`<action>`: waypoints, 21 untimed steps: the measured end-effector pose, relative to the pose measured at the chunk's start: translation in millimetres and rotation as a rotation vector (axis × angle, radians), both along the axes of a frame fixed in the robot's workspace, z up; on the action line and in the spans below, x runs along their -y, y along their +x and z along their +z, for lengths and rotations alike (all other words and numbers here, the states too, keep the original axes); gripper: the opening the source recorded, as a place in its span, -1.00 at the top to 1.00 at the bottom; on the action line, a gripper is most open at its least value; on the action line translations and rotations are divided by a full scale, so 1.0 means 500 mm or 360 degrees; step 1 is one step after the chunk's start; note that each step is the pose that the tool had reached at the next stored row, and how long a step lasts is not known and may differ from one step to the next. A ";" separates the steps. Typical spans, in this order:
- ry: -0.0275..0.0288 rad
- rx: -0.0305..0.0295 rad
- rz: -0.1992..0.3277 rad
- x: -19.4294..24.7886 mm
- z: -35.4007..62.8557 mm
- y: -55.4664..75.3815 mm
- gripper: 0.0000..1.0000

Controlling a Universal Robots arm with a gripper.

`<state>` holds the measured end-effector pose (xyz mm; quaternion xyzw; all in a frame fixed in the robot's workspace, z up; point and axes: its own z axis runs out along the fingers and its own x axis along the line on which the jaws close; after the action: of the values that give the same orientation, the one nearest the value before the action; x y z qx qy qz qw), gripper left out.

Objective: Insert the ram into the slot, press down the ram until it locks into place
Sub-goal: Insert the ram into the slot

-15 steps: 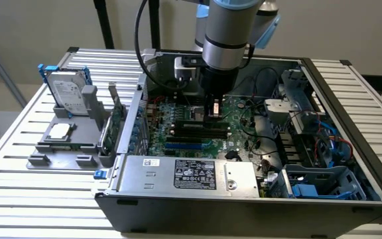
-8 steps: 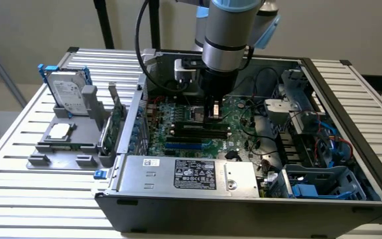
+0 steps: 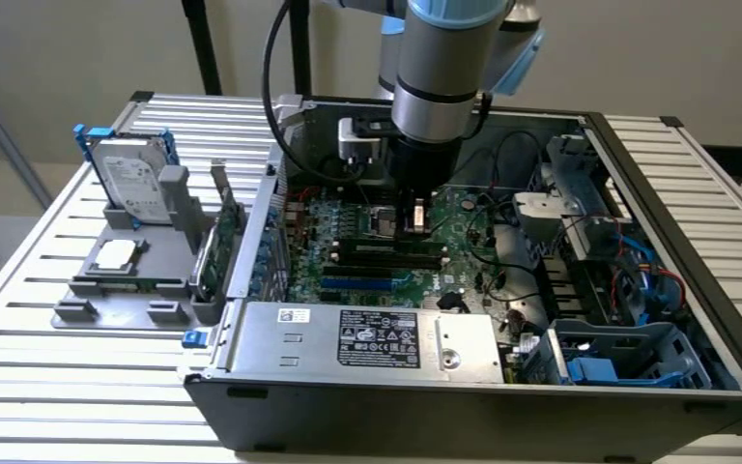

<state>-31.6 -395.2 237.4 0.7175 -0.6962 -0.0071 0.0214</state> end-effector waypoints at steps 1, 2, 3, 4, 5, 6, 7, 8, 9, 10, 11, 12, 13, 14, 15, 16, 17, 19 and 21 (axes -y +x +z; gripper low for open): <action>0.00001 0.00002 0.0000 0.0000 -0.001 0.000 0.73; 0.00002 0.00002 0.0000 -0.0001 -0.001 0.000 0.73; 0.00000 0.00002 0.0000 -0.0004 -0.002 0.000 0.73; 0.00000 0.00002 0.0000 -0.0007 -0.003 0.000 0.73; 0.00001 0.00003 0.0000 -0.0010 -0.004 0.000 0.73; 0.00002 0.00003 0.0000 -0.0012 -0.005 0.000 0.73; 0.00001 0.00003 0.0000 -0.0012 -0.005 0.000 0.73; 0.00001 0.00003 0.0000 -0.0013 -0.006 0.000 0.73; 0.00001 0.00003 0.0000 -0.0013 -0.007 0.000 0.73; -0.00001 0.00002 0.0000 -0.0013 -0.007 0.000 0.73; -0.00003 0.00001 0.0000 -0.0013 -0.007 0.000 0.73; -0.00004 0.00001 0.0000 -0.0013 -0.008 0.000 0.73; -0.00002 0.00001 0.0000 -0.0013 -0.008 0.000 0.73; 0.00001 0.00003 0.0000 -0.0014 -0.008 0.000 0.73; 0.00001 0.00003 -0.0001 -0.0014 -0.008 0.000 0.73; 0.00000 0.00003 -0.0001 -0.0014 -0.008 0.000 0.73; -0.00001 0.00003 -0.0003 -0.0013 -0.008 0.000 0.73; 0.00001 0.00003 -0.0008 -0.0014 -0.008 0.000 0.73; 0.00001 0.00003 -0.0014 -0.0014 -0.009 0.001 0.73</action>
<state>-31.4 -394.6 233.1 0.7145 -0.6993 -0.0071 0.0213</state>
